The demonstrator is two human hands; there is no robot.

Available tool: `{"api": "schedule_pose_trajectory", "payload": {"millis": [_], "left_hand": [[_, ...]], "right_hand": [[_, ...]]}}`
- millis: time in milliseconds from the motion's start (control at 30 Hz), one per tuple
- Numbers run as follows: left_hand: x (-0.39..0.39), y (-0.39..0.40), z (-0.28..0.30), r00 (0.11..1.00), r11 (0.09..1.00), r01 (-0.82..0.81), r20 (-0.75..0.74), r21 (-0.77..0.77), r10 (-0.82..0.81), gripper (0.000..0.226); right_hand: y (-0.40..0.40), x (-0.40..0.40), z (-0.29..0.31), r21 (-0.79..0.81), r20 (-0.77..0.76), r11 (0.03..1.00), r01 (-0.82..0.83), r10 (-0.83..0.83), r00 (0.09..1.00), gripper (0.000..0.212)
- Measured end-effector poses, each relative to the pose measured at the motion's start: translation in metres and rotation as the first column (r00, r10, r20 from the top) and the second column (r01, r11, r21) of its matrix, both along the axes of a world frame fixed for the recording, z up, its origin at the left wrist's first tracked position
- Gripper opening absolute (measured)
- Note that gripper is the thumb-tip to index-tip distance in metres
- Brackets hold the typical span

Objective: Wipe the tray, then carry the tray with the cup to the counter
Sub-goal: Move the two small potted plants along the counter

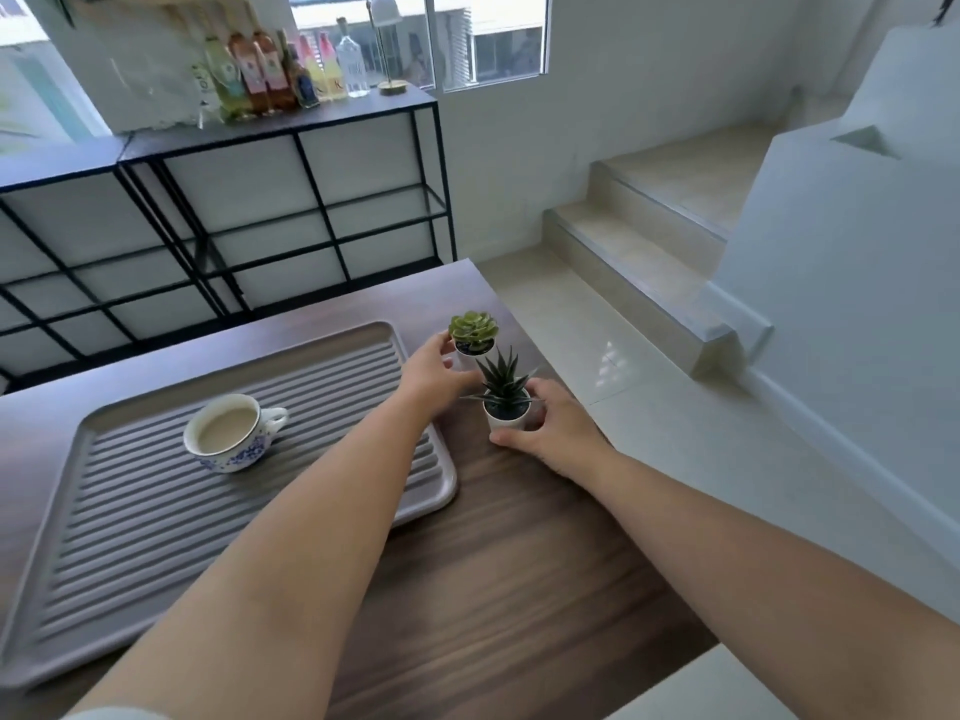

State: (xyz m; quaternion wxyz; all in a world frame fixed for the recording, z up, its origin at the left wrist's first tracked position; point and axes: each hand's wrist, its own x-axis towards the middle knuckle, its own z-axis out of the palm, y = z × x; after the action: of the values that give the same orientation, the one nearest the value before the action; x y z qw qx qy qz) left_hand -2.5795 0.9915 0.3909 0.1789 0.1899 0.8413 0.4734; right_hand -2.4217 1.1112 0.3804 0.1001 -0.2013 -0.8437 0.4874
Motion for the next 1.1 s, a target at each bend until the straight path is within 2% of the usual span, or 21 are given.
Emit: {"api": "schedule_pose_trajectory", "payload": {"millis": [133, 333, 467, 600, 733, 967, 1100], "left_hand": [[-0.003, 0.007, -0.004, 1.0, 1.0, -0.018, 0.011, 0.018, 0.018, 0.058], [-0.004, 0.021, -0.005, 0.997, 0.997, -0.058, -0.044, 0.053, 0.061, 0.046], [-0.01, 0.024, -0.007, 0.991, 0.993, -0.107, -0.078, 0.042, 0.11, 0.047], [-0.021, 0.021, 0.004, 0.982, 0.985, -0.159, -0.09, 0.068, 0.165, 0.048], [-0.044, 0.011, 0.019, 0.951, 0.96, -0.269, -0.139, 0.077, 0.278, 0.046], [-0.093, 0.003, 0.036, 0.934, 0.958, -0.286, -0.223, 0.004, 0.28, 0.041], [-0.119, 0.014, 0.037, 0.923, 0.947, -0.322, -0.217, 0.019, 0.318, 0.05]], "right_hand": [[-0.001, -0.004, 0.0, 0.005, -0.041, 1.0, -0.017, 0.017, 0.999, 0.064], [0.009, -0.004, -0.007, -0.038, -0.107, 0.999, 0.011, -0.015, 0.994, 0.049], [0.018, -0.013, -0.01, -0.039, -0.136, 0.998, 0.04, -0.045, 0.99, 0.046], [0.031, -0.038, -0.007, -0.008, -0.119, 0.997, 0.078, -0.079, 0.99, 0.063], [0.047, -0.078, 0.008, 0.007, -0.129, 0.995, 0.104, -0.102, 0.986, 0.049], [0.067, -0.156, 0.031, -0.017, -0.111, 0.99, 0.142, -0.143, 0.983, 0.058], [0.071, -0.197, 0.034, -0.006, -0.134, 0.992, 0.123, -0.123, 0.983, 0.055]]}}
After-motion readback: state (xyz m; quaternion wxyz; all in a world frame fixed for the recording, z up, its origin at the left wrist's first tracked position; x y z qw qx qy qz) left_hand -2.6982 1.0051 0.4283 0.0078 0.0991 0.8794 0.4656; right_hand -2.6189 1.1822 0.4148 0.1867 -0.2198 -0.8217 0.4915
